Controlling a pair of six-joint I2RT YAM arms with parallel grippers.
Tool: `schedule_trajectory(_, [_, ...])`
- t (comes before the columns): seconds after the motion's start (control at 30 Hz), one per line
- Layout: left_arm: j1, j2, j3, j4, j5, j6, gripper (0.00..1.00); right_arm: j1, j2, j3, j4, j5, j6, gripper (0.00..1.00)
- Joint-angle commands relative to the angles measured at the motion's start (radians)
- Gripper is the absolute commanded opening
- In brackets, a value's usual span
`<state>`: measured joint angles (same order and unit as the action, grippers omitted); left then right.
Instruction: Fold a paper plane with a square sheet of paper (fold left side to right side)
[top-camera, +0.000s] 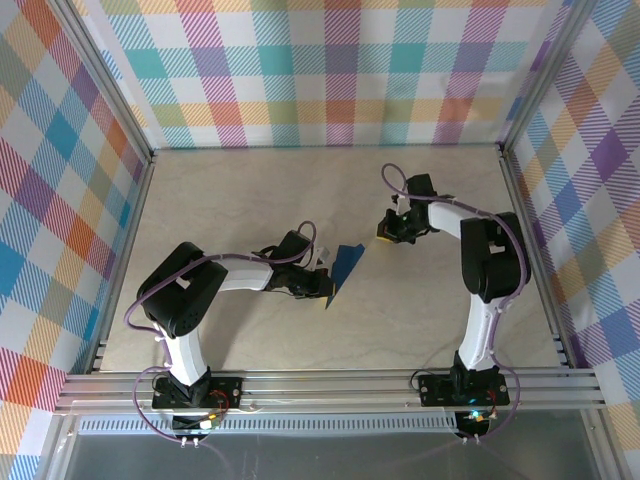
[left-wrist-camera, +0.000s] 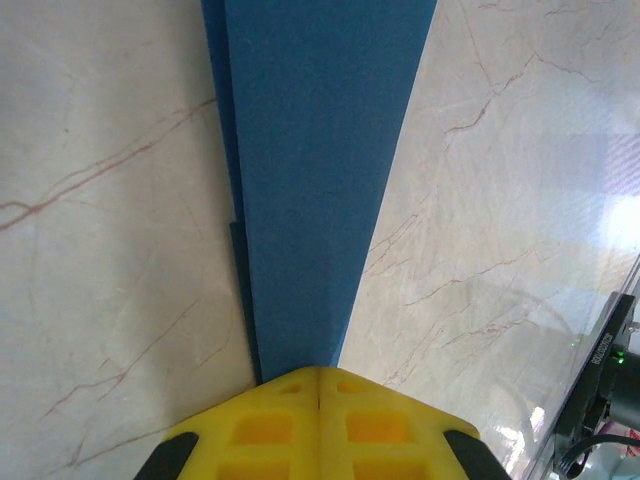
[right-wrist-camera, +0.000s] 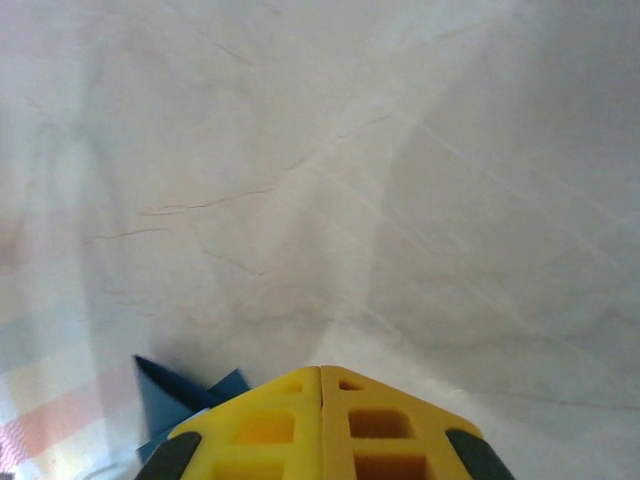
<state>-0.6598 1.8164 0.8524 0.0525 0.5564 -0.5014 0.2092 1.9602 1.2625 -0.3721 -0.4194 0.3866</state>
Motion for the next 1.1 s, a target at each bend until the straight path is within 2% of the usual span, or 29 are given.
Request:
schedule_trajectory(0.0, [-0.004, 0.022, -0.056, -0.170, -0.103, -0.008, 0.00, 0.006, -0.084, -0.033, 0.018, -0.016, 0.004, 0.02])
schedule_trajectory(0.1, [0.000, 0.016, -0.056, -0.165, -0.120, -0.011, 0.00, 0.005, -0.129, -0.084, 0.048, -0.030, 0.015, 0.04])
schedule_trajectory(0.33, [0.008, 0.006, -0.067, -0.150, -0.136, -0.026, 0.00, 0.003, -0.302, -0.241, 0.110, 0.018, 0.020, 0.22])
schedule_trajectory(0.6, [0.015, -0.001, -0.068, -0.138, -0.154, -0.043, 0.00, -0.007, -0.553, -0.415, 0.139, 0.179, 0.011, 0.54])
schedule_trajectory(0.87, [0.038, -0.024, -0.080, -0.056, -0.236, -0.096, 0.00, -0.030, -0.836, -0.592, 0.198, 0.330, 0.077, 0.99])
schedule_trajectory(1.07, [0.042, -0.006, -0.035, 0.040, -0.285, -0.167, 0.00, -0.057, -0.947, -0.668, 0.246, 0.291, 0.129, 0.99])
